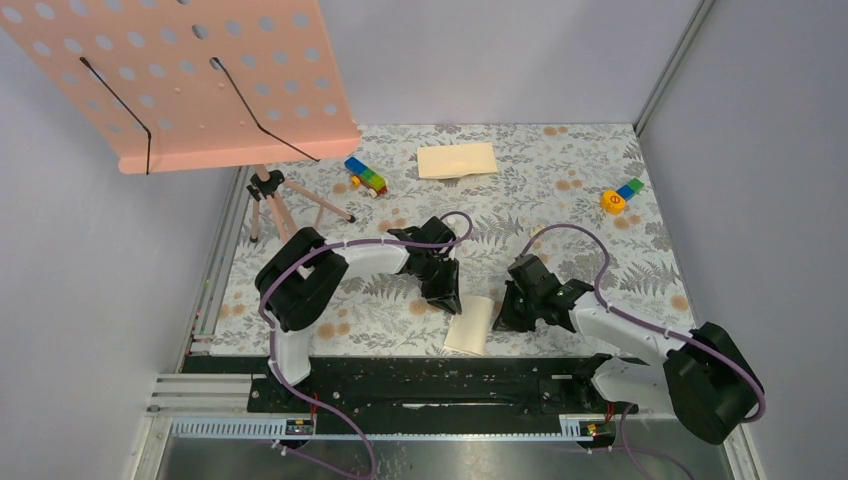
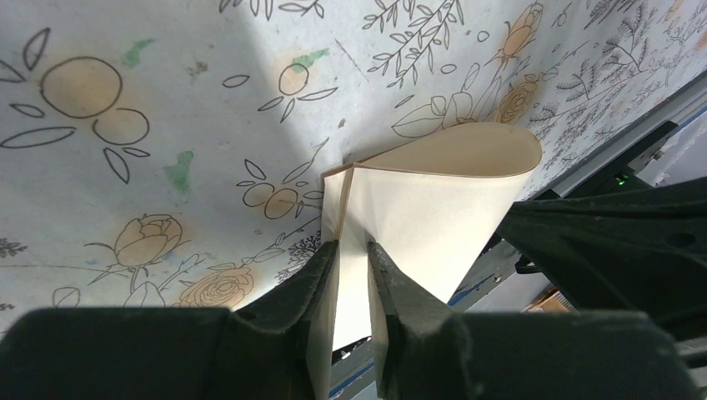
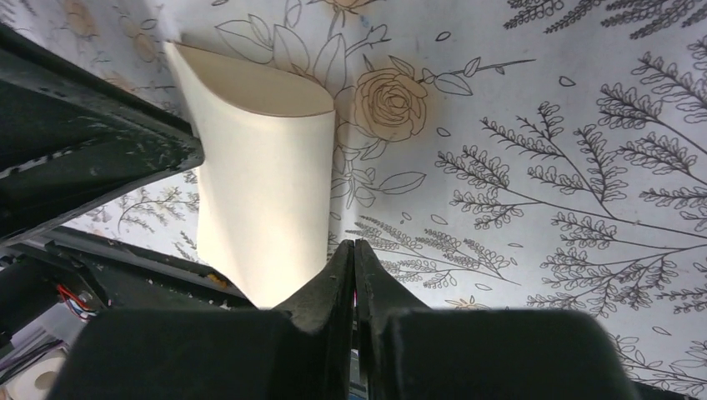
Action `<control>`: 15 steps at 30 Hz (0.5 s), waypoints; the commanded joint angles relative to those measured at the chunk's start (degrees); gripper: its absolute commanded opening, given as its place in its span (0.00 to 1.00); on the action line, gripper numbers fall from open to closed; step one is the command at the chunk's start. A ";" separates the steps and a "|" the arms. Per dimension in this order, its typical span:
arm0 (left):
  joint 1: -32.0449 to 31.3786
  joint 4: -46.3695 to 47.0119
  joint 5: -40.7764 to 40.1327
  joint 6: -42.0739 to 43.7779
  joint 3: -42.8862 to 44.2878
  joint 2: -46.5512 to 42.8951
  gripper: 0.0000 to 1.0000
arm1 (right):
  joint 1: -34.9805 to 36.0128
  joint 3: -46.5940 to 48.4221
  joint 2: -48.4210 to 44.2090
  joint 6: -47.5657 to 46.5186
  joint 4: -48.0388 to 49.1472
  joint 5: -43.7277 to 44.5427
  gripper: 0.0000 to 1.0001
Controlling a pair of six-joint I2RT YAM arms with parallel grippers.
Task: Place the letter into the envelope and seal it
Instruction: Fold the letter at the center of the board.
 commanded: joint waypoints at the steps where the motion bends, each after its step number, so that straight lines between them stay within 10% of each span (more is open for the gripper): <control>1: -0.21 -2.55 -3.00 1.74 -1.31 -1.44 0.21 | -0.21 3.13 2.64 -0.43 1.94 -1.00 0.06; 15: -0.27 -2.93 -2.93 2.18 -1.69 -1.76 0.21 | -0.26 1.91 -0.53 0.13 6.71 -1.11 0.03</control>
